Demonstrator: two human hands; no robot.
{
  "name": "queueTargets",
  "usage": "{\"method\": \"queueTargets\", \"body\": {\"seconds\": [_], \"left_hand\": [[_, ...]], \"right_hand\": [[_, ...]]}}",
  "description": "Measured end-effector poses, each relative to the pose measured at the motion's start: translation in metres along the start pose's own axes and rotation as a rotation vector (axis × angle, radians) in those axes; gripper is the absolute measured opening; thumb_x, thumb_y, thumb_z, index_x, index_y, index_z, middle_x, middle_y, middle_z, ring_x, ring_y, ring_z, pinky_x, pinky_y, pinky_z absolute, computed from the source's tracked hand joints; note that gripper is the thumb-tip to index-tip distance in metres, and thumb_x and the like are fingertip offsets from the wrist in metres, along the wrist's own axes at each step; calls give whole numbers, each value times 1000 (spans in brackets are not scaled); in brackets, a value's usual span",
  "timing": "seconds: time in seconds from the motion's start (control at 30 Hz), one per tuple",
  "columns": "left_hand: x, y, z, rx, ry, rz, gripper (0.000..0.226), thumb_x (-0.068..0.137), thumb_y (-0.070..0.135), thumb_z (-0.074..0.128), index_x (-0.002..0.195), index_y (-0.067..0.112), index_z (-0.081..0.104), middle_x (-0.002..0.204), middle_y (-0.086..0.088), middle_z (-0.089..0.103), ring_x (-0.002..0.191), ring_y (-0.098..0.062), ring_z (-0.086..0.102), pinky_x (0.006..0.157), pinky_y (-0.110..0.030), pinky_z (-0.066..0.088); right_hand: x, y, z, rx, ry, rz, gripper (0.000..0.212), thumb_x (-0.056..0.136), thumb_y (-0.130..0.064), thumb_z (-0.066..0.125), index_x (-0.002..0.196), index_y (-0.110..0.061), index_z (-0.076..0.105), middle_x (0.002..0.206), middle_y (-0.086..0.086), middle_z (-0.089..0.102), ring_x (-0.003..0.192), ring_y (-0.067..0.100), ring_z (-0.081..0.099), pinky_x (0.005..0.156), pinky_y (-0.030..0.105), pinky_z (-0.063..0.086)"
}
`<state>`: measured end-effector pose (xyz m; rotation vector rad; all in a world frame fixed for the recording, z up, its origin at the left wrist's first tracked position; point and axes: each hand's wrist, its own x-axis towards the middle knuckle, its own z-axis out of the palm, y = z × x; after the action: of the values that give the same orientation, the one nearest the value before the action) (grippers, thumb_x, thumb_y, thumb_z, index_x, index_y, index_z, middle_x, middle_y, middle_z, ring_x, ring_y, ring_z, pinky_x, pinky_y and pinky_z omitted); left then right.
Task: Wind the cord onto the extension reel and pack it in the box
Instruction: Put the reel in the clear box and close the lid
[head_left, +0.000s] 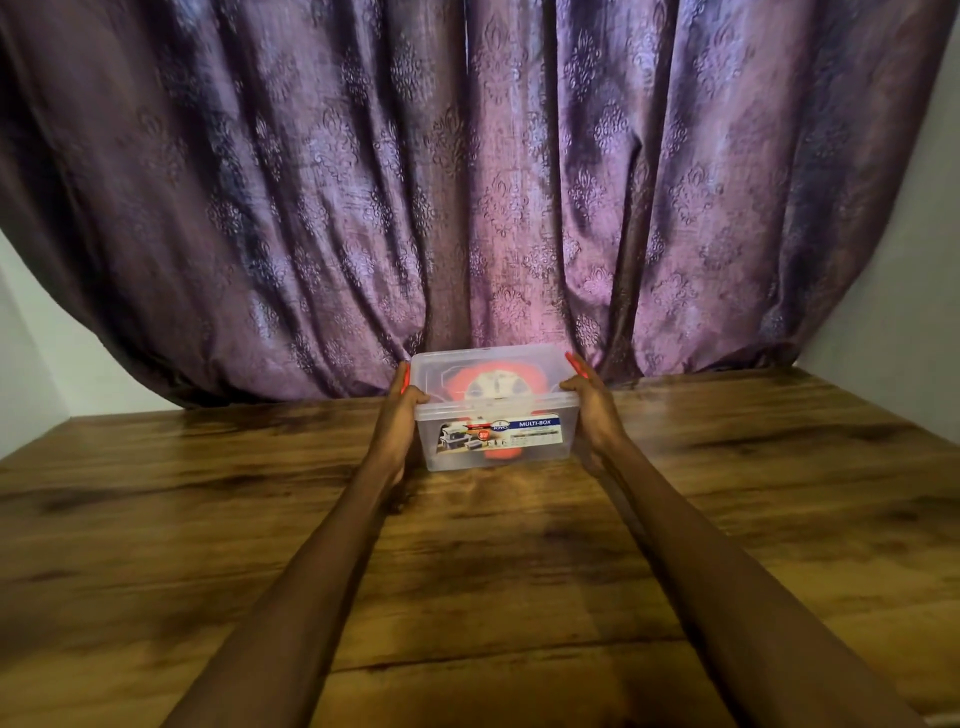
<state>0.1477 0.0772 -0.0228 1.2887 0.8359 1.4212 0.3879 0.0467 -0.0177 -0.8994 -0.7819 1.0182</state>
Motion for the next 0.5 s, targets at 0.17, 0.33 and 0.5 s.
{"method": "queueTargets", "body": {"seconds": [0.17, 0.33, 0.5], "left_hand": [[3, 3, 1, 69, -9, -5, 52, 84, 8, 45, 109, 49, 65, 118, -9, 69, 112, -40, 62, 97, -51, 51], [1, 4, -7, 519, 56, 143, 49, 100, 12, 44, 149, 12, 38, 156, -11, 38, 138, -22, 42, 119, -42, 31], [-25, 2, -23, 1159, -77, 532, 47, 99, 52, 38, 134, 26, 55, 145, 0, 53, 142, -18, 36, 120, -40, 25]], "right_hand": [[7, -8, 0, -190, -20, -38, 56, 93, 7, 43, 148, -5, 41, 149, 16, 46, 121, 29, 54, 106, 45, 43], [0, -8, -17, -1014, 65, -402, 44, 106, -29, 40, 145, -10, 46, 149, 14, 46, 136, 32, 44, 111, 42, 37], [-22, 16, -6, -1460, -22, -788, 67, 98, -67, 26, 148, -24, 40, 153, 0, 40, 148, 25, 20, 119, 49, 20]]}}
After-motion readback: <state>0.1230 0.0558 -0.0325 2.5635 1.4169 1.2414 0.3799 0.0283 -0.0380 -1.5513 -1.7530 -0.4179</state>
